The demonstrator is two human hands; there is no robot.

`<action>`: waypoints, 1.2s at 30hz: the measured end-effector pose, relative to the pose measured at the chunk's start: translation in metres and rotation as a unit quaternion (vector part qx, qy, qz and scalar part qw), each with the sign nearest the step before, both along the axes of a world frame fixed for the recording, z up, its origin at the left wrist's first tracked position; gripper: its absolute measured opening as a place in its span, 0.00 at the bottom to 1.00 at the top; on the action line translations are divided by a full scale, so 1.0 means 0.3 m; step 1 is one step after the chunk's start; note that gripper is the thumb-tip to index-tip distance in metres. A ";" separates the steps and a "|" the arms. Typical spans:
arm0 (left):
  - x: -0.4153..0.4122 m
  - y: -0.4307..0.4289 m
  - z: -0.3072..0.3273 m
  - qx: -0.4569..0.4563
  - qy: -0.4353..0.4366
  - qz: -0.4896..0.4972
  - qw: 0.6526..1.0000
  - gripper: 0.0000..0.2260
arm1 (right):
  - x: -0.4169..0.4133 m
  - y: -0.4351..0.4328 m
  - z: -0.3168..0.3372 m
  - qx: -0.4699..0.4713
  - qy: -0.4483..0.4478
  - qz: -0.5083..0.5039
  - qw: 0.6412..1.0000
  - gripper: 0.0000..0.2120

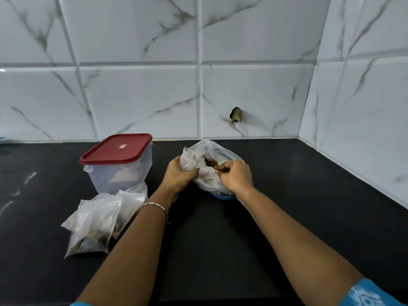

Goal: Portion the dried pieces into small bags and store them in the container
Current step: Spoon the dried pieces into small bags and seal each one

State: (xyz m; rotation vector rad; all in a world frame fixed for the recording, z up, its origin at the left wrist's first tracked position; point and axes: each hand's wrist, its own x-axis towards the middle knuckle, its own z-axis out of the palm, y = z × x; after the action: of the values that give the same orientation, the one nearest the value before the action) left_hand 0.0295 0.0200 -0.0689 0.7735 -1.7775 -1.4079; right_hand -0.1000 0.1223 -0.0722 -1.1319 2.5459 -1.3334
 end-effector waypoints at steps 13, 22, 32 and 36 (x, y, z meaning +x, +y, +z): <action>0.056 0.044 0.012 -0.143 -0.099 0.082 0.981 0.20 | -0.017 0.031 0.039 -0.055 -0.099 -0.004 0.994 0.10; 0.036 -0.002 0.009 -0.210 -0.168 0.060 0.961 0.24 | -0.046 0.047 0.098 -0.075 -0.093 0.059 0.991 0.12; -0.002 -0.042 0.023 -0.206 -0.170 0.028 0.963 0.31 | -0.049 0.047 0.135 -0.102 -0.066 0.087 0.989 0.10; -0.004 -0.032 0.033 -0.208 -0.165 0.016 0.964 0.31 | -0.030 0.040 0.143 -0.105 -0.055 0.081 0.990 0.06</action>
State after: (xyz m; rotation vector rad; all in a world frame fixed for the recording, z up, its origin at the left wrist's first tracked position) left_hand 0.0285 0.0103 -0.0591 0.8329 -2.2082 -0.8685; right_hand -0.1091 0.1343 -0.0293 -1.2296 2.2260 -1.6026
